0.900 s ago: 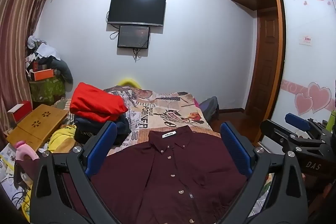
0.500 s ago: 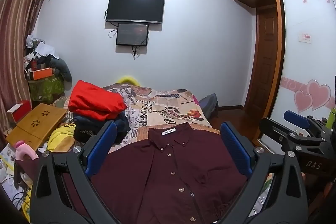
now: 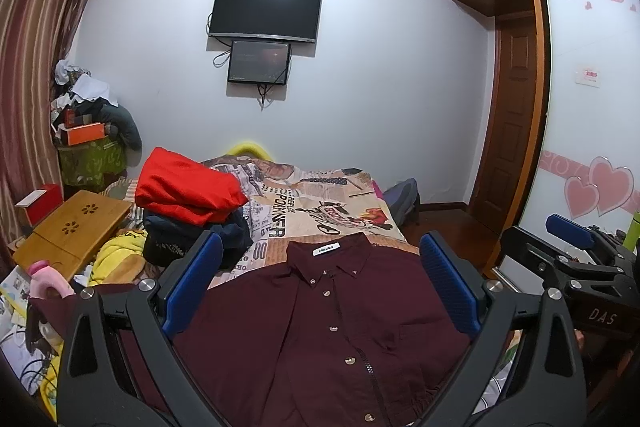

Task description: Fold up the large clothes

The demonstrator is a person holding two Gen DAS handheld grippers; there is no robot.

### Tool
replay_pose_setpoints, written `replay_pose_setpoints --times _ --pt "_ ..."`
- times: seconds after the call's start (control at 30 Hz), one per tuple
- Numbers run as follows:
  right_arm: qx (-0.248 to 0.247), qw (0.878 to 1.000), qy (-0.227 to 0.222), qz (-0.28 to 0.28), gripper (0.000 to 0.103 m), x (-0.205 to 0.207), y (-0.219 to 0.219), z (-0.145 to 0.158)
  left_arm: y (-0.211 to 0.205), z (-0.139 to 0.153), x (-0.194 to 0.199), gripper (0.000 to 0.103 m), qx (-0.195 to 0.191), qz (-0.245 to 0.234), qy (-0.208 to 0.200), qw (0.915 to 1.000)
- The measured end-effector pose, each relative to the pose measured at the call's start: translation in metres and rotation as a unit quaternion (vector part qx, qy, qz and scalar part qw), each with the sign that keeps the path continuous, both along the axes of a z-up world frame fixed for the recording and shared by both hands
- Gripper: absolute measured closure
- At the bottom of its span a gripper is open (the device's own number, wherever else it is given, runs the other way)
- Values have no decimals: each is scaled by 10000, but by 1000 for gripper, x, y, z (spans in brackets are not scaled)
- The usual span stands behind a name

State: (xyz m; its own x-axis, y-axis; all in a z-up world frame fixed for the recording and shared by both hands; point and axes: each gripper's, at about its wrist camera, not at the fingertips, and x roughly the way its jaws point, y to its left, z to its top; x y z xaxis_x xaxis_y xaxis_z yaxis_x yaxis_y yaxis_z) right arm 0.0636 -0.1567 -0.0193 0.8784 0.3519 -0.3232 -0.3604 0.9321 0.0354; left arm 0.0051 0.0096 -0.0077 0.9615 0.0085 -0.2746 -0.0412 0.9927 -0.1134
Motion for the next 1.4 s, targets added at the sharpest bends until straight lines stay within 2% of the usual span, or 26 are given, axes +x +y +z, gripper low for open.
replay_pose_setpoints --times 1.4 --pt "-33 10000 60 1 0 3 -2 -1 1 -5 4 3 -76 3 50 10000"
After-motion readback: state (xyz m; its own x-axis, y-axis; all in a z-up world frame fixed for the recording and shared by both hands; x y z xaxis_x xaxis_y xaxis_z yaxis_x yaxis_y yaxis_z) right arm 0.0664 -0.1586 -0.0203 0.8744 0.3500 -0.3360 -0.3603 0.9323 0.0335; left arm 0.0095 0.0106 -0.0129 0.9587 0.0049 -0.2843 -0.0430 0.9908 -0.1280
